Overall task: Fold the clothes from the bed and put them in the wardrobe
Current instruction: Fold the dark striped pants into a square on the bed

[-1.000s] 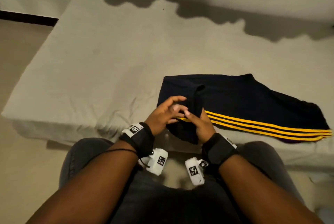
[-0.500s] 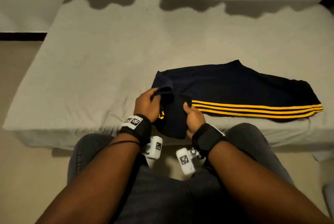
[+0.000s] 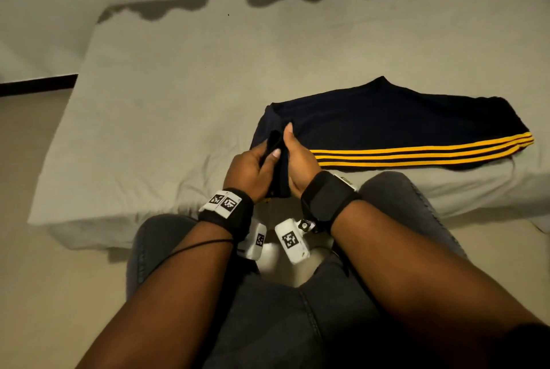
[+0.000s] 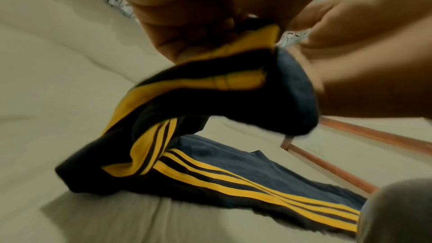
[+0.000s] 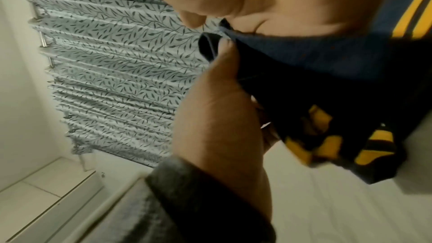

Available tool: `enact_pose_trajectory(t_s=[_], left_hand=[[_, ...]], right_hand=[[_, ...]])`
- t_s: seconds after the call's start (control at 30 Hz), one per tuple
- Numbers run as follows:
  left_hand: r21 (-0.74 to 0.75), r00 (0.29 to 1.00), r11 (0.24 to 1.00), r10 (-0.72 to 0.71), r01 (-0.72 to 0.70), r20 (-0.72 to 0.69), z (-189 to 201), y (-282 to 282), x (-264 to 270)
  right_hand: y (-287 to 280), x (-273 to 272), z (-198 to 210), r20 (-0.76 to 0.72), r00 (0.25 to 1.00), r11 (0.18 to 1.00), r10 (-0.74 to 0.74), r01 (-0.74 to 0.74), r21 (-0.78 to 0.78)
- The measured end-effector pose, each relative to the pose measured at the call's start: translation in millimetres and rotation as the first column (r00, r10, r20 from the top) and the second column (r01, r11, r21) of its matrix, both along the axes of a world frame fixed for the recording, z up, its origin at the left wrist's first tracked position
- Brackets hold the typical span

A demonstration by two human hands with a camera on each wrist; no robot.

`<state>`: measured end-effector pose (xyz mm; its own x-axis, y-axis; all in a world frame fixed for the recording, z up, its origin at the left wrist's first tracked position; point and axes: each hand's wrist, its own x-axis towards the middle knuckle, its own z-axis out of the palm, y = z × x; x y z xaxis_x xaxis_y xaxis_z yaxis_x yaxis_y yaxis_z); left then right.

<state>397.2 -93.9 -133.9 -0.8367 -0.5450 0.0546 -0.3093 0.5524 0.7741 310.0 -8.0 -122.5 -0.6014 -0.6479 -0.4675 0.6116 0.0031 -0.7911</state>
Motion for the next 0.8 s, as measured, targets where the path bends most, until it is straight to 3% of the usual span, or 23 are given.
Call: enact_pose_trajectory(t_s=[0.1, 0.17, 0.23, 0.37, 0.47, 0.53, 0.6, 0.67, 0.73, 0.8], left_hand=[[-0.175, 0.996, 0.981, 0.074, -0.081, -0.045, 9, -1, 3], [-0.020, 0.985, 0.985, 0.172, -0.173, -0.033, 9, -9, 6], [0.217, 0.977, 0.953, 0.214, -0.210, 0.003, 8, -16, 9], [0.356, 0.952, 0.889, 0.306, -0.289, 0.009, 8, -32, 14], [0.370, 0.865, 0.800, 0.501, -0.472, 0.020, 15, -82, 17], [0.320, 0.821, 0.773, 0.571, -0.547, 0.022, 19, -136, 26], [0.223, 0.790, 0.761, 0.607, -0.609, 0.085, 12, -191, 41], [0.187, 0.753, 0.732, 0.614, -0.655, 0.236, -15, -240, 53], [0.340, 0.742, 0.660, 0.572, -0.669, 0.350, -67, -277, 61], [0.401, 0.760, 0.652, 0.481, -0.644, 0.438, -92, -283, 52]], right_hand=[[3, 5, 16, 0.053, 0.994, 0.983, 0.098, -0.088, -0.163], [7, 2, 21, 0.071, 0.963, 0.948, 0.259, -0.240, -0.211], [10, -4, 21, 0.049, 0.924, 0.916, 0.379, -0.367, -0.162], [12, -7, 20, -0.060, 0.852, 0.854, 0.519, -0.519, 0.019], [11, -30, 9, -0.274, 0.846, 0.886, 0.457, -0.405, 0.227], [16, -52, 1, -0.343, 0.842, 0.901, 0.417, -0.333, 0.279], [24, -71, -3, -0.286, 0.895, 0.921, 0.342, -0.258, 0.291], [24, -88, -10, -0.232, 0.935, 0.922, 0.268, -0.179, 0.343], [18, -112, -20, -0.277, 0.901, 0.871, 0.334, -0.183, 0.456], [6, -146, -31, -0.394, 0.759, 0.767, 0.518, -0.207, 0.608]])
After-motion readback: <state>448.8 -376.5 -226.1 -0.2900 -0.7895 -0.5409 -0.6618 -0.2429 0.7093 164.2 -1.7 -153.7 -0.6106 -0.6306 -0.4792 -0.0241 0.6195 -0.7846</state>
